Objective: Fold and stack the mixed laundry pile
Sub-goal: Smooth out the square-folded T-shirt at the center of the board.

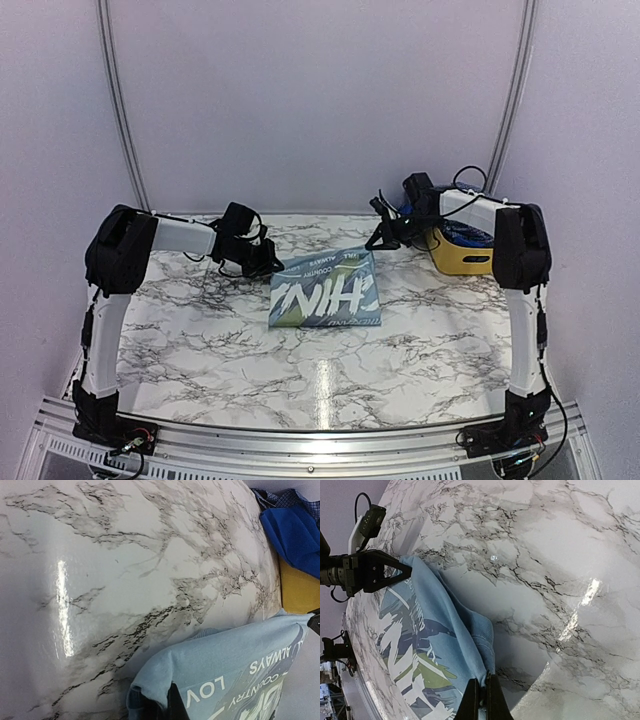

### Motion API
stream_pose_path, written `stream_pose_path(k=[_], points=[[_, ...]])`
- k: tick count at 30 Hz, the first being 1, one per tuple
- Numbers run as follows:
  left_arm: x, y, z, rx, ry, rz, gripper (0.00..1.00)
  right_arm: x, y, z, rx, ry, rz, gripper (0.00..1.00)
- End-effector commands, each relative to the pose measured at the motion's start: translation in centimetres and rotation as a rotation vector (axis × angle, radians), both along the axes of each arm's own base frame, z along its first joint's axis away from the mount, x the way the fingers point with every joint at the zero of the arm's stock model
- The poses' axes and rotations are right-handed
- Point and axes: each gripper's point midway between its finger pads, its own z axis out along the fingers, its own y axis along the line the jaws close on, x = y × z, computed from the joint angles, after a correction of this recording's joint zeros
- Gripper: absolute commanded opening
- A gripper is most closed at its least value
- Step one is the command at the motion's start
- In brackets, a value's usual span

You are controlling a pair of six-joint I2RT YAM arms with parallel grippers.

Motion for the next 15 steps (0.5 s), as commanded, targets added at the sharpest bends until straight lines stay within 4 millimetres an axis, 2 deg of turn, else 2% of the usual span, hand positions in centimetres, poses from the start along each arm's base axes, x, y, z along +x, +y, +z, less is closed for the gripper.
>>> stream_pose_path(k=[1,2,4,5,6,8,11,13,15], points=[[0.1,1.0,-0.8,0.029,0.014,0.021,0.0,1.3,-2.7,-1.8,-0.03,0.049,-0.072,0.0],[0.1,1.0,-1.1,0.028,0.021,0.025,0.0,1.7,-2.7,-2.3,-0.031,0.057,-0.077,0.02],[0.3,0.9,-1.5,0.026,0.029,0.033,0.0,2.6,-2.7,-3.4,-0.047,0.073,-0.101,0.18],[0.4,0.9,-1.5,0.027,0.032,0.04,0.05,3.4,-3.2,-3.8,-0.08,0.072,-0.13,0.23],[0.5,1.1,-1.4,0.027,0.029,0.047,0.16,3.7,-3.6,-3.8,-0.11,0.076,-0.15,0.28],[0.8,1.7,-0.2,0.037,0.001,0.07,0.4,4.6,-3.9,-1.8,-0.128,0.029,-0.166,0.38],[0.9,2.9,3.9,0.06,-0.113,0.089,0.74,4.1,-3.7,2.6,-0.089,-0.044,-0.16,0.48],[0.6,3.4,6.4,0.068,-0.18,0.079,0.92,2.5,-3.0,4.6,-0.017,-0.05,-0.144,0.53],[-0.4,2.6,8.5,0.038,-0.217,0.018,0.99,0.8,-1.5,6.7,0.084,-0.054,-0.12,0.58]])
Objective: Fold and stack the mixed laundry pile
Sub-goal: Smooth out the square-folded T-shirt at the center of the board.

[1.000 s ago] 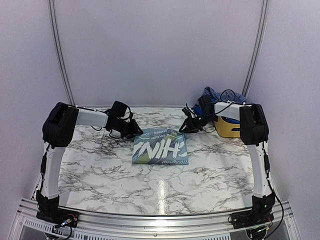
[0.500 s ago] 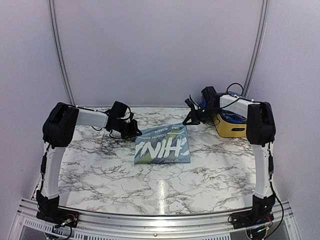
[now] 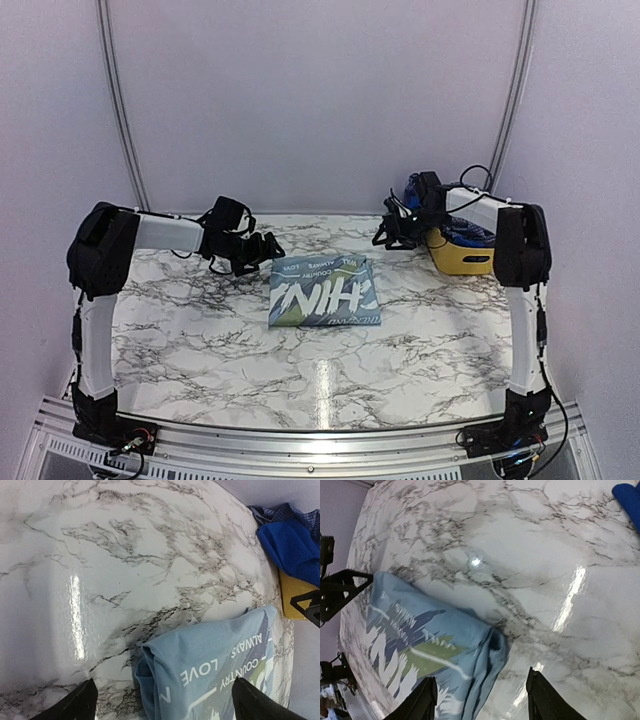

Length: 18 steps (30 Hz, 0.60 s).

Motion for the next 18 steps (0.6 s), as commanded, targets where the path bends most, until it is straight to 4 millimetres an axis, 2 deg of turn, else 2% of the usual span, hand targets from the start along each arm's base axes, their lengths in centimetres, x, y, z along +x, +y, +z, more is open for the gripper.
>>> stream_pose_path(k=[1,2,4,7,12,15,18], points=[[-0.8,-0.5,6.8,-0.026,-0.153,-0.081,0.99,-2.9,2.9,9.2,0.209,-0.116,0.042,0.59],[-1.5,-1.5,7.2,-0.046,-0.154,-0.121,0.99,-3.9,4.1,9.8,0.258,-0.1,0.06,0.59],[-2.7,-3.3,6.9,-0.076,-0.133,-0.185,0.99,-5.3,6.1,8.9,0.289,-0.058,0.11,0.58],[-3.0,-3.8,6.4,-0.091,-0.115,-0.188,0.97,-6.0,7.1,6.8,0.218,-0.03,0.121,0.46],[-2.1,-6.0,6.1,-0.129,-0.108,-0.225,0.85,-4.9,4.2,4.1,0.092,-0.033,0.025,0.34],[-1.0,-6.7,4.5,-0.114,-0.081,-0.22,0.76,-3.9,2.5,1.9,0.029,-0.024,-0.014,0.29],[0.3,-6.4,2.2,-0.08,-0.041,-0.174,0.71,-3.1,1.5,0.1,-0.01,-0.012,-0.037,0.25]])
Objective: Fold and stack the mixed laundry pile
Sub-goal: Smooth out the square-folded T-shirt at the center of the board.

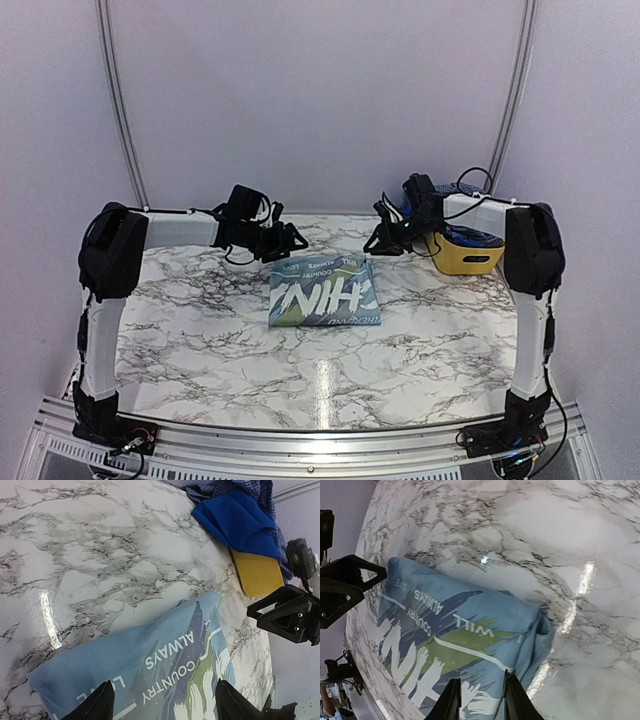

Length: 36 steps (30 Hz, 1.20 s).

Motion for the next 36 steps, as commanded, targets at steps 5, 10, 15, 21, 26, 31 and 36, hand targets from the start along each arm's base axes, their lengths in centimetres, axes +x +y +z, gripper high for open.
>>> stream_pose_path(k=[5,10,15,21,26,31,36], points=[[1.6,0.3,-6.1,0.072,0.117,0.051,0.69,2.5,-2.0,-3.6,-0.064,0.007,-0.049,0.21],[1.4,0.9,-9.1,0.108,0.177,0.084,0.68,2.8,-1.2,-3.7,-0.051,0.008,-0.029,0.15],[0.8,1.8,-11.0,0.147,0.225,0.118,0.68,2.6,-0.6,-2.9,-0.069,-0.016,-0.001,0.09],[0.6,1.9,-11.5,0.153,0.237,0.123,0.69,2.6,-0.1,-2.9,-0.082,-0.029,0.02,0.04],[0.6,2.1,-11.7,0.158,0.24,0.127,0.69,2.6,0.1,-4.3,-0.087,-0.006,0.036,0.05],[0.6,2.1,-11.6,0.158,0.24,0.131,0.69,2.4,0.4,-5.8,-0.088,0.027,0.051,0.09],[0.6,2.2,-11.8,0.159,0.245,0.135,0.69,2.2,0.5,-6.7,-0.095,0.042,0.055,0.17]])
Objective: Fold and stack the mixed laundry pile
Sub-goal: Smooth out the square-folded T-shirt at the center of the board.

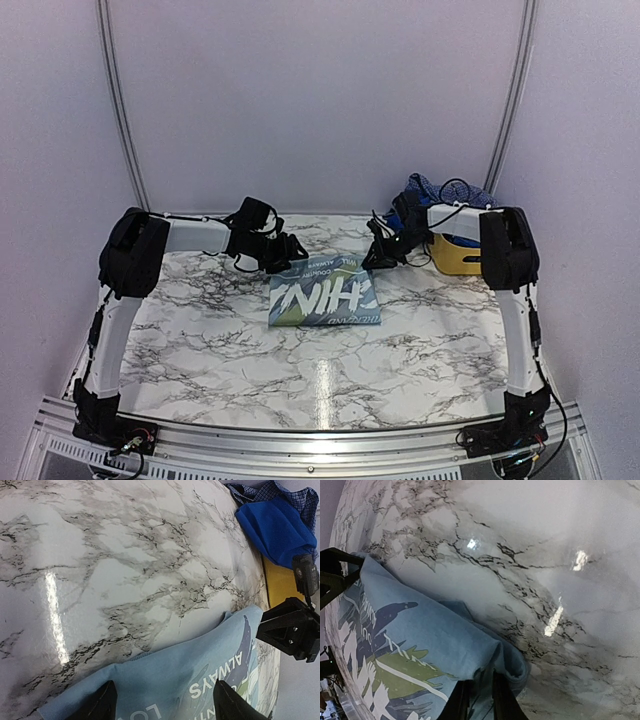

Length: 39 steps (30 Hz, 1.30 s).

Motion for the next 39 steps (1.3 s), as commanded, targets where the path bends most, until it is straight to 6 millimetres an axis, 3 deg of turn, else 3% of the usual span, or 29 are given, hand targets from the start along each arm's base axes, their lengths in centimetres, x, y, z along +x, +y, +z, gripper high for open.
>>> stream_pose_path(k=[1,5,9,17,24,26,28,29,31,33,36,39], points=[[-1.6,2.2,-5.8,0.113,0.133,0.039,0.69,0.0,0.8,0.1,0.004,-0.004,0.024,0.18],[-1.6,2.3,-6.0,0.115,0.136,0.04,0.7,0.1,1.1,0.1,0.014,-0.003,0.028,0.17],[-1.5,2.5,-6.1,0.117,0.139,0.048,0.7,0.2,1.1,0.9,0.019,-0.014,0.033,0.01],[-1.3,3.4,-6.1,0.122,0.143,0.066,0.7,0.0,-2.1,3.7,0.042,-0.045,-0.037,0.0],[-0.9,3.2,-5.6,0.112,0.13,0.063,0.74,-1.2,-3.0,2.4,0.034,-0.007,-0.05,0.0],[-0.6,3.1,-4.7,0.108,0.111,0.067,0.79,-1.0,-3.2,2.0,0.023,-0.009,-0.057,0.0],[0.0,3.0,-2.4,0.094,0.062,0.066,0.89,-0.6,-3.4,1.6,0.016,-0.002,-0.065,0.0],[0.2,2.9,-1.1,0.089,0.034,0.063,0.97,-0.3,-3.3,2.2,0.014,-0.011,-0.06,0.0],[0.8,2.9,2.1,0.083,-0.042,0.058,0.99,0.2,-3.0,3.8,0.027,-0.038,-0.049,0.03],[1.1,3.4,5.4,0.09,-0.118,0.06,0.99,0.5,-2.5,6.3,0.069,-0.086,-0.034,0.16],[0.9,4.7,8.7,0.114,-0.198,0.079,0.99,0.9,-2.0,9.2,0.112,-0.141,-0.034,0.37],[0.4,6.2,9.0,0.124,-0.193,0.105,0.99,1.7,-1.6,8.9,0.123,-0.144,-0.036,0.45]])
